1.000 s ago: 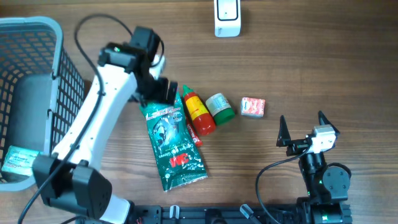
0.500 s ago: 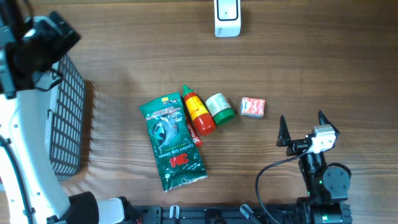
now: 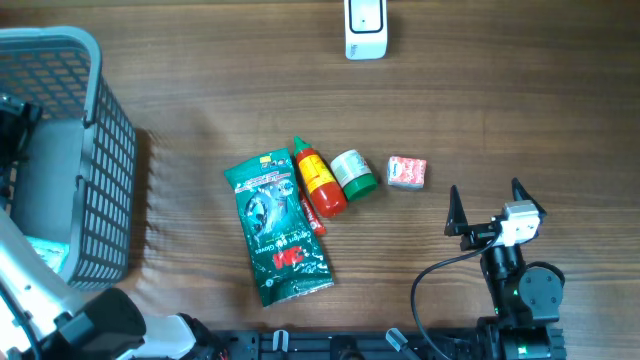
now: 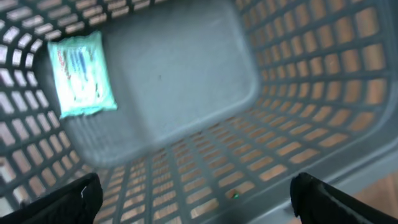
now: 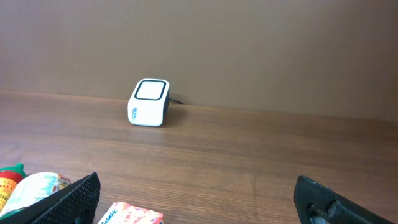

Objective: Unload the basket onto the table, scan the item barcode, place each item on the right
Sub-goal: 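Reach the left gripper into the basket and grasp the flushable wipes pack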

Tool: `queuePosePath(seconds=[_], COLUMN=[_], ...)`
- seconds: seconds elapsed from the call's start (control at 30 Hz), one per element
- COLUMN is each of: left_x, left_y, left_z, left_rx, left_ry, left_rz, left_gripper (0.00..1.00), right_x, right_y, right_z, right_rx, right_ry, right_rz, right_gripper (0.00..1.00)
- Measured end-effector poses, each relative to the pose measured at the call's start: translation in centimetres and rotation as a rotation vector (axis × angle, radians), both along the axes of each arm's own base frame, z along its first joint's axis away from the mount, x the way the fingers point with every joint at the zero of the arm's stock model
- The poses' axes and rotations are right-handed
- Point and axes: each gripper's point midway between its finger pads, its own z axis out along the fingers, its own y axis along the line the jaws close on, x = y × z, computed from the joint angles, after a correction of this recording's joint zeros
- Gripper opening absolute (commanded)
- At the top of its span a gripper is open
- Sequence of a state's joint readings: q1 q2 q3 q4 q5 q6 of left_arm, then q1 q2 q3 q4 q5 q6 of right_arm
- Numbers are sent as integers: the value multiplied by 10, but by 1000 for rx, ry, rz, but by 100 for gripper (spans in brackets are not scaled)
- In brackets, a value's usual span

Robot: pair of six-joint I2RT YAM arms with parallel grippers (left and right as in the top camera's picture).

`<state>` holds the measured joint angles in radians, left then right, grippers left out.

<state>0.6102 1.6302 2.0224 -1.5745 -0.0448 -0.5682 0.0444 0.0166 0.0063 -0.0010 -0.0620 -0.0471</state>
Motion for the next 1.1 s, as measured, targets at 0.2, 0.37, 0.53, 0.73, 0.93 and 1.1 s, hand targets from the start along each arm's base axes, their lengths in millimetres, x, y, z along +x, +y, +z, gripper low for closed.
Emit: queuePosePath(seconds=[0.2, 0.37, 0.53, 0.73, 0.93, 1.1], left_x=[-14, -31, -66, -84, -94, -109], left_y=[16, 28, 50, 76, 92, 91], left_z=[-70, -146, -185, -183, -203, -234], left_rx=[-67, -115, -70, 16, 46, 37], left_ry=[216, 336, 420, 443, 415, 420], left_rz=[126, 203, 329, 412, 473, 504], left_gripper=[100, 99, 97, 100, 100, 100], right_x=[0, 0, 0, 0, 0, 0], right_y=[0, 0, 0, 0, 0, 0], right_z=[0, 0, 0, 0, 0, 0], right_rx=[0, 0, 0, 0, 0, 0], right_ry=[0, 0, 0, 0, 0, 0], right_rz=[0, 0, 0, 0, 0, 0], right_gripper=[100, 100, 100, 100, 100, 100])
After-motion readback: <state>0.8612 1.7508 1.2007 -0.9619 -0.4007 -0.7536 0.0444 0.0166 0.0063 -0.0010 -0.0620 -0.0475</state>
